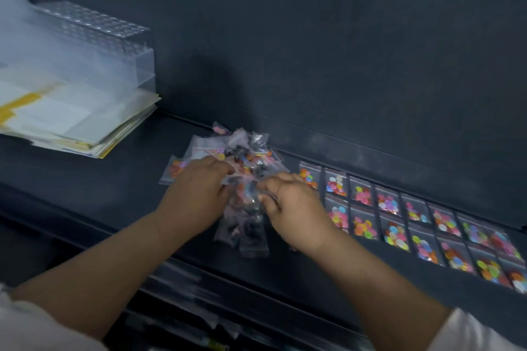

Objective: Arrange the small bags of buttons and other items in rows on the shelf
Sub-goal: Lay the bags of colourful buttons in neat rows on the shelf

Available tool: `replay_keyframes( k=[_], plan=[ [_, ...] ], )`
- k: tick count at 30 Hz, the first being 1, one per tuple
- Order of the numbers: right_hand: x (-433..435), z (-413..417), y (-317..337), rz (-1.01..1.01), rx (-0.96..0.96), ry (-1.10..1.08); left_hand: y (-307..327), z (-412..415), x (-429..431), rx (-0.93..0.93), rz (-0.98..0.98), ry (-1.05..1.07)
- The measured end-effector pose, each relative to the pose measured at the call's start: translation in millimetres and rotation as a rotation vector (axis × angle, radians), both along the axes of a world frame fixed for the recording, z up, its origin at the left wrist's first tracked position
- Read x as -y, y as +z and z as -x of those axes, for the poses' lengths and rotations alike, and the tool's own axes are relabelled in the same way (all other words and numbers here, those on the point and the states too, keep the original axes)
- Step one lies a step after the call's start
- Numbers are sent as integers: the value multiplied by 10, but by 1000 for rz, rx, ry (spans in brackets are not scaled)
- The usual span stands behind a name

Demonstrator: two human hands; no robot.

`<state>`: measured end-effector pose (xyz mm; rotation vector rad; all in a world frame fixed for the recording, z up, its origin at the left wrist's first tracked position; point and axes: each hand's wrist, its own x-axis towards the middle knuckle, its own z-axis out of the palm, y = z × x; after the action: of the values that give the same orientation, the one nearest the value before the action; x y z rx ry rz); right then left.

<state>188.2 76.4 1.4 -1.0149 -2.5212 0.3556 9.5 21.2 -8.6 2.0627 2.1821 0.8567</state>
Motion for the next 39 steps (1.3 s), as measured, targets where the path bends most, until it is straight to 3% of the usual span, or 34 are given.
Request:
replay_keyframes(
  k=[10,18,26,33,39],
  plan=[
    [-187,804,-22,87,41,13,-100,832,-43,75,161,212],
    [-279,1152,-156,187,49,-17,-219,1085,-309,105,340,87],
    [-426,1380,-154,196,190,-43,-342,1176,-451,-53,519,137],
    [-481,1476,-142,258,263,-26,-333,1226,-373,178,312,144],
    [-473,1442,-208,290,-44,-95,-208,1165,-298,568,233,263]
  ],
)
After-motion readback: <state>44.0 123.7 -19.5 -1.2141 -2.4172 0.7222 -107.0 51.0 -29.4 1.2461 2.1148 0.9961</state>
